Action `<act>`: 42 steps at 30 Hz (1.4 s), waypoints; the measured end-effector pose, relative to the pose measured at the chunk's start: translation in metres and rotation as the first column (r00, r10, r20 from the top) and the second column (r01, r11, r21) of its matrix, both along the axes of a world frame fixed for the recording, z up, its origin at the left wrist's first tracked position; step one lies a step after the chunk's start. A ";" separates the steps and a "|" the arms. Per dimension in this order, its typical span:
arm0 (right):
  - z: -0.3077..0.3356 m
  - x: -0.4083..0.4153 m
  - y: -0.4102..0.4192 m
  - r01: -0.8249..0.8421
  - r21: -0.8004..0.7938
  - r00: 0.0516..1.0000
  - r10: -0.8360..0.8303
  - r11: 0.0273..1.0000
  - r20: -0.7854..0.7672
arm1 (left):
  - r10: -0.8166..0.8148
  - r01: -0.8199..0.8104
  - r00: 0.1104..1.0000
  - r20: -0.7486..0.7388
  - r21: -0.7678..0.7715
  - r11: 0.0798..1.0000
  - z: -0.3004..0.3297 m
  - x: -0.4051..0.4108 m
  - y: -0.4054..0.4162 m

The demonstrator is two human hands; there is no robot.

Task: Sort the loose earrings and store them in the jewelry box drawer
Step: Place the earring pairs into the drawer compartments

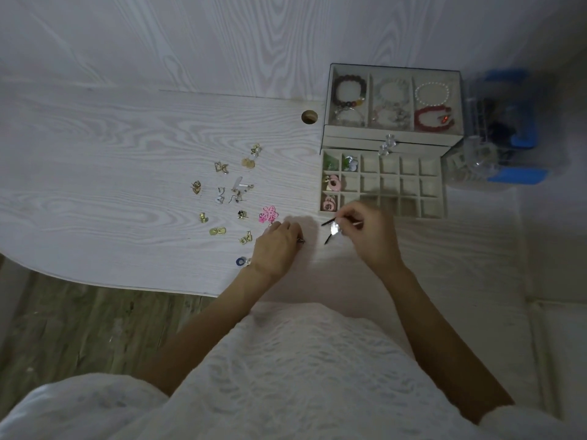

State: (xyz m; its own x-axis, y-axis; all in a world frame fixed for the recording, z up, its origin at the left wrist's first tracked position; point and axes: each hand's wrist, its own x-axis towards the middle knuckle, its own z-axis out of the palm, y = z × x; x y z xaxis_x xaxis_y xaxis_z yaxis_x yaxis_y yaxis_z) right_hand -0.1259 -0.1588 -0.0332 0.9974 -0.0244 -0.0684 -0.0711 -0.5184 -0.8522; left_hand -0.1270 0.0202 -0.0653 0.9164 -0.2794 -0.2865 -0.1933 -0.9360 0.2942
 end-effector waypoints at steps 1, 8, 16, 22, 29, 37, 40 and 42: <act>0.007 0.006 -0.003 0.026 0.025 1.000 -0.026 0.999 0.009 | 0.013 -0.013 1.000 0.005 -0.012 1.000 0.001 0.001 -0.001; 0.030 0.047 -0.028 0.139 0.110 0.988 -0.145 0.984 0.047 | 0.084 -0.086 0.996 -0.021 -0.255 0.963 0.018 0.017 -0.006; -0.009 0.072 -0.029 0.151 -0.058 0.988 -0.151 0.987 -0.006 | 0.187 -0.267 0.963 -0.195 -0.591 0.761 0.041 0.063 -0.038; -0.021 0.081 -0.022 0.187 -0.143 0.982 -0.180 0.972 0.059 | 0.231 -0.287 0.958 -0.171 -0.556 0.780 0.038 0.092 -0.061; -0.019 0.084 -0.022 0.138 -0.297 0.990 -0.141 0.945 0.010 | 0.210 -0.289 0.957 -0.201 -0.577 0.764 0.041 0.102 -0.085; -0.019 0.067 -0.025 0.135 -0.171 0.991 -0.128 0.976 0.048 | 0.130 -0.226 0.967 -0.220 -0.497 0.838 0.032 0.098 -0.089; -0.020 0.067 -0.027 0.110 -0.239 0.992 -0.093 0.965 0.081 | 0.121 -0.206 0.973 -0.199 -0.493 0.845 0.033 0.100 -0.086; -0.023 0.069 -0.028 0.082 -0.312 0.995 -0.058 0.947 0.083 | 0.098 -0.138 0.989 -0.111 -0.458 0.878 0.034 0.101 -0.083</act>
State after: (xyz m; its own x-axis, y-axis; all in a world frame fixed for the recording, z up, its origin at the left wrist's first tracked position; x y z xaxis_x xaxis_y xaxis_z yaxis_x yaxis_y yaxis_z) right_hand -0.0573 -0.1867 -0.0562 0.9944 -0.1031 0.0254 -0.0619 -0.7569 -0.6506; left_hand -0.0260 -0.0625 -0.0312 0.9298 -0.2898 -0.2267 -0.0463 -0.7034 0.7093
